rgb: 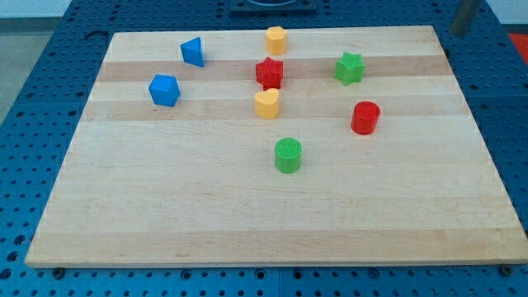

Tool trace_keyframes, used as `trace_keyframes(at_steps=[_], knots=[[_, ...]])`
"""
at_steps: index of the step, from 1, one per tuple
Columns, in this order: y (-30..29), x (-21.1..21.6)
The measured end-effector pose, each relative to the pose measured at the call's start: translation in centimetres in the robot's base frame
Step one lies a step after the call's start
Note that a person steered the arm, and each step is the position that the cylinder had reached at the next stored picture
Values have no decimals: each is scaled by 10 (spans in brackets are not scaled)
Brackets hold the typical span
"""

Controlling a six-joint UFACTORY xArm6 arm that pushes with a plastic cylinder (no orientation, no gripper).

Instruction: Point at the green star

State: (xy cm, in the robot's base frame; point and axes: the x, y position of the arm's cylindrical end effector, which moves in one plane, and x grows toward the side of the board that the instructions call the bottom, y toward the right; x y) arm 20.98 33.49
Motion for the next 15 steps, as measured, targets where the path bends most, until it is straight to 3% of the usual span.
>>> trace_keyframes(at_steps=[15], knots=[[-146,9]])
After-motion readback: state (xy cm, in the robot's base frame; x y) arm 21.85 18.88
